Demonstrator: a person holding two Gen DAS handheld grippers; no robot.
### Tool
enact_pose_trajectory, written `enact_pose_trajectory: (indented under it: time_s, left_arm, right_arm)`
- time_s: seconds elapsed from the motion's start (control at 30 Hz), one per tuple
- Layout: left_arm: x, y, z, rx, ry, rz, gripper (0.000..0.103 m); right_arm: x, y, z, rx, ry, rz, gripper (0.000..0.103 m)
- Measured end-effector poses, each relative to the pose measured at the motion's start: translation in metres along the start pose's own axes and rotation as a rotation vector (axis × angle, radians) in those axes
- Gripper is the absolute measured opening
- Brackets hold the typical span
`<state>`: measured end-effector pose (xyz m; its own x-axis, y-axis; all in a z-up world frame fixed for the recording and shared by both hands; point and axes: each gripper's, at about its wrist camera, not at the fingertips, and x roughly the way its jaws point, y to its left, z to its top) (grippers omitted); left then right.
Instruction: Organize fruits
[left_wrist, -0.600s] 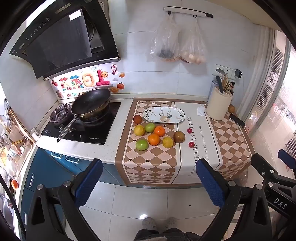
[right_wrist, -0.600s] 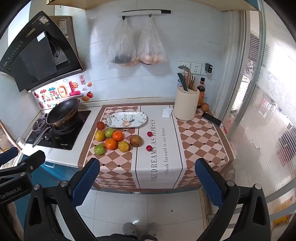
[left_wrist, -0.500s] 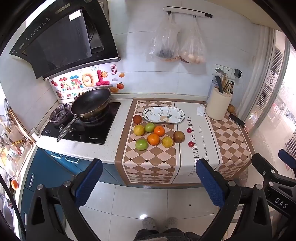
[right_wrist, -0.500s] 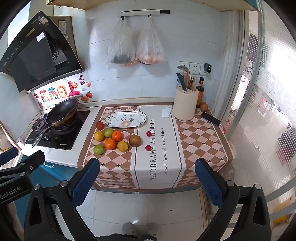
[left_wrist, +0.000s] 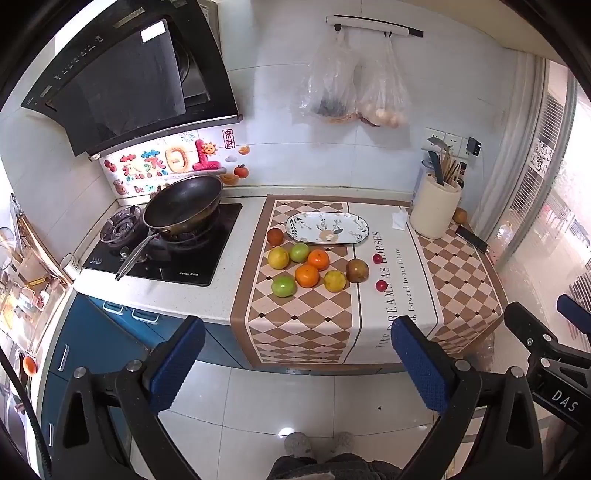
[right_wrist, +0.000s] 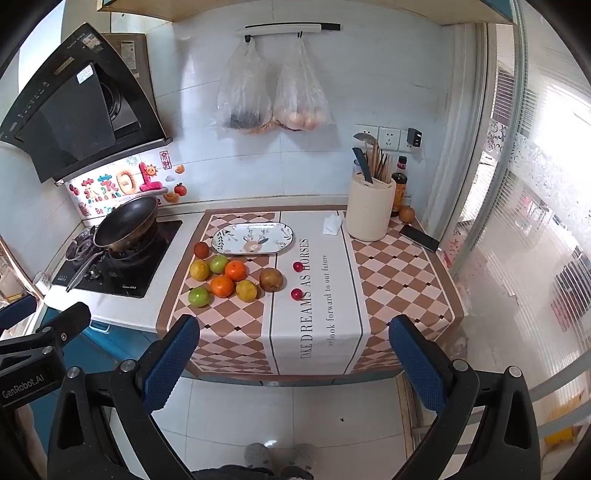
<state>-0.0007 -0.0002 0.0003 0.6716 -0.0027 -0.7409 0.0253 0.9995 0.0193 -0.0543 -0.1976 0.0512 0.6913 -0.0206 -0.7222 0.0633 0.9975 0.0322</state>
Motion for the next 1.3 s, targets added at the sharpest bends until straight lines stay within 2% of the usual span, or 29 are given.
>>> enact_pose_trajectory:
  time_s: [0.53,1.3]
  left_arm:
    - [-0.006,0.005,-0.005,0.0,-0.005,-0.001,0.103]
    - [-0.014,0.012,-0.009,0.002,-0.003,0.003,0.103]
  right_arm:
    - [-0.017,0.017,0.0,-0.01,-0.005,-0.001,0.103]
    - [-0.014,0.019,-0.003,-0.007,-0.008,-0.001,0.103]
